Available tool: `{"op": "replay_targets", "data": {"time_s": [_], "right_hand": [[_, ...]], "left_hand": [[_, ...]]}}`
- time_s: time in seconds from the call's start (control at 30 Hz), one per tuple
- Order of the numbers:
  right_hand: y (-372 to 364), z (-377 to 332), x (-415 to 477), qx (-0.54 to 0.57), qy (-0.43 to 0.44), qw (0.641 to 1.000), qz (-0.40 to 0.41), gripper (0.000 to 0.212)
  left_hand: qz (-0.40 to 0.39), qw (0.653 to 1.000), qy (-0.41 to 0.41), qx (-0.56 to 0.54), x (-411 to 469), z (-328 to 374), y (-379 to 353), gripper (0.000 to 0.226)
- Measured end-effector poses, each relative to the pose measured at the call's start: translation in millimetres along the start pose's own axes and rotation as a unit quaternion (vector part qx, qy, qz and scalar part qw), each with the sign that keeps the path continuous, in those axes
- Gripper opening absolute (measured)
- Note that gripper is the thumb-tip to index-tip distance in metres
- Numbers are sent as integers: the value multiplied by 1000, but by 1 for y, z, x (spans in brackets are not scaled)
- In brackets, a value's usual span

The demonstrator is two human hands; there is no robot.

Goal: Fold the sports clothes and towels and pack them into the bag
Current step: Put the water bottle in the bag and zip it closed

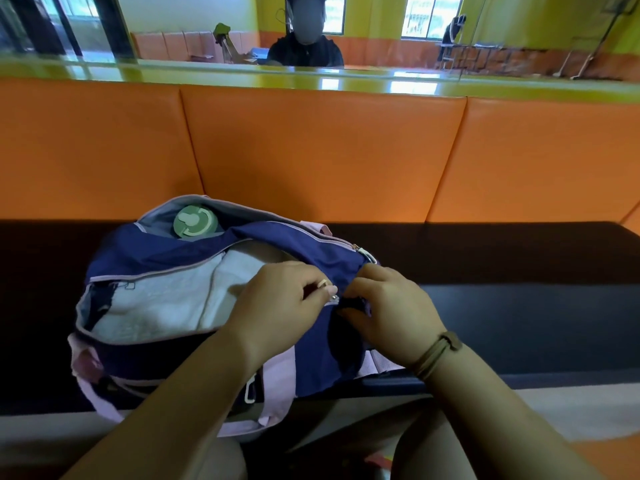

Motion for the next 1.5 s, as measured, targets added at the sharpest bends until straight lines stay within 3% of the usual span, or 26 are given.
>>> {"op": "replay_targets", "data": {"time_s": [0.27,0.37,0.5,0.7,0.83,0.97,1.1,1.3,1.43,1.5], "right_hand": [[8,12,-12,5,-62,998,5,11],[8,13,-14,-14,-86,996,4,14],[5,-6,-2,-76,-91,993,-20,18],[-23,-71,38,-14,-1,997,-76,37],[-46,-75,53,19,-14,996,-90,21],[-46,-67,44,40,-6,997,-67,10],[-47,-73,43,8,-22,997,-71,16],[-78,-129,80,-29,40,987,-151,30],[-93,-134,90,2,34,985,-170,17],[-89,-125,86,30,28,986,-159,11]], "left_hand": [[30,991,125,36,-13,-37,29,15],[84,981,171,40,-23,-71,48,10],[101,981,154,51,-30,-83,51,8],[104,987,123,21,-30,-78,50,14],[105,989,96,31,-35,-84,56,15],[149,978,145,16,-47,-123,74,12],[221,964,145,5,-67,-164,99,18],[193,969,154,-29,-61,-183,96,14],[228,958,172,-19,-72,-204,104,19],[248,943,219,20,-81,-224,116,21]]}}
Point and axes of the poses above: each hand's wrist, its own x-axis towards the middle knuckle, its own y-axis out of the back of the hand, z = x × y, the point moved 3 cm from there along x, towards the middle knuckle, and after that the axes turned 11 degrees about x, right-handed, at the moved point
